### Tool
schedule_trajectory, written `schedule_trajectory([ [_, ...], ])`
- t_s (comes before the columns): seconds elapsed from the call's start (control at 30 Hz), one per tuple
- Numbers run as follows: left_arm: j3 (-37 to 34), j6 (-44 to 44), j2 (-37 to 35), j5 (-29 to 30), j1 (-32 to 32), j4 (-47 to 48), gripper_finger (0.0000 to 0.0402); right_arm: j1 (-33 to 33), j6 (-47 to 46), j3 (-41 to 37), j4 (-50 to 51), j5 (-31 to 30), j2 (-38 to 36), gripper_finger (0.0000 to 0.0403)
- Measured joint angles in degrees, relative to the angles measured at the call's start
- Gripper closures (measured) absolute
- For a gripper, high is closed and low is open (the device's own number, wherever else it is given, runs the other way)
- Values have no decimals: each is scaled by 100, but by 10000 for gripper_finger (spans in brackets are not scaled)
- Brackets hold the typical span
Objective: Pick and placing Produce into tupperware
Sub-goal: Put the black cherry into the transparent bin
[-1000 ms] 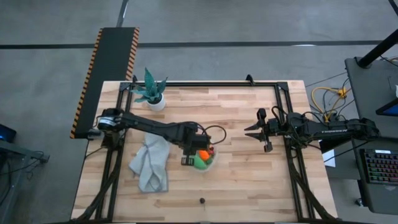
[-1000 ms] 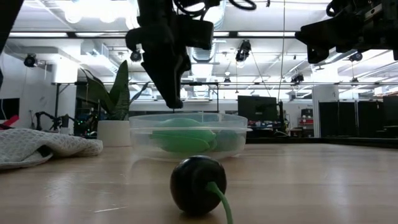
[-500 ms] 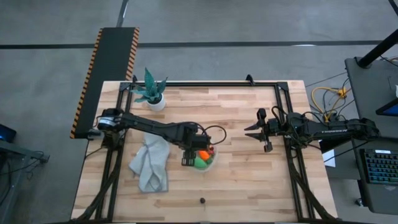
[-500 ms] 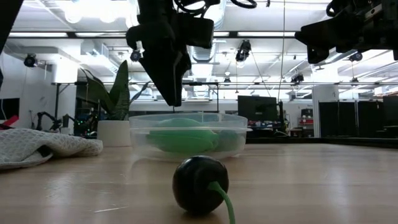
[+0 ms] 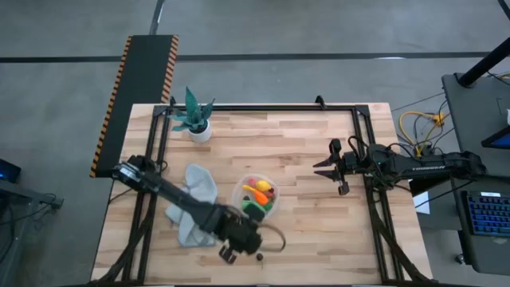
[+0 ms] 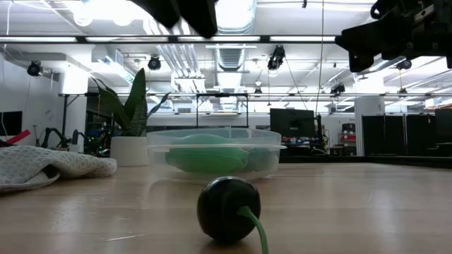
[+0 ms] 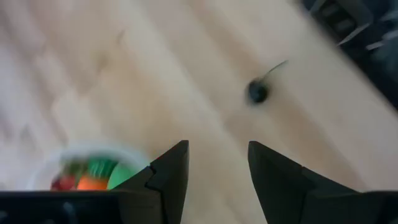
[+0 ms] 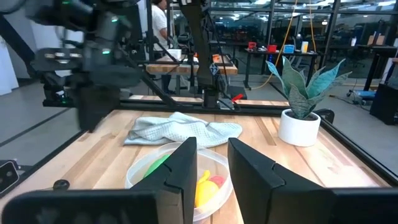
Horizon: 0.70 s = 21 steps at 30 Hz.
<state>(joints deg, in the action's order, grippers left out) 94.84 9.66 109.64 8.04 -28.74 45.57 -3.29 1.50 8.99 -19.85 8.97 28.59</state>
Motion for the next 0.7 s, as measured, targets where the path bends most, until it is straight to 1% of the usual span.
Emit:
schedule_trajectory([
  [0.13, -11, 295, 174, 15, -187, -474, 251, 0, 0, 0, -3, 0, 1, 314],
  [0.2, -25, 374, 303, 17, -174, -455, 251, 0, 0, 0, -5, 0, 0, 312],
  [0.27, -25, 486, 458, -108, -170, -443, 251, 0, 0, 0, -5, 0, 1, 312],
  [0.33, -24, 722, 644, -318, -171, -457, 251, 0, 2, 0, -6, 0, 1, 315],
  [0.4, -2, 997, 812, -386, -174, -389, 251, 0, 4, 0, -5, 0, 1, 317],
  [0.53, 45, 1077, 895, -458, -172, -389, 250, 0, 5, 0, -5, 0, 1, 318],
  [0.6, 53, 1070, 886, -462, -163, -427, 242, 0, 4, 0, -5, 0, -1, 316],
  [0.7, 127, 1037, 886, -473, -163, -523, 218, 0, 4, 0, -5, 0, 0, 311],
])
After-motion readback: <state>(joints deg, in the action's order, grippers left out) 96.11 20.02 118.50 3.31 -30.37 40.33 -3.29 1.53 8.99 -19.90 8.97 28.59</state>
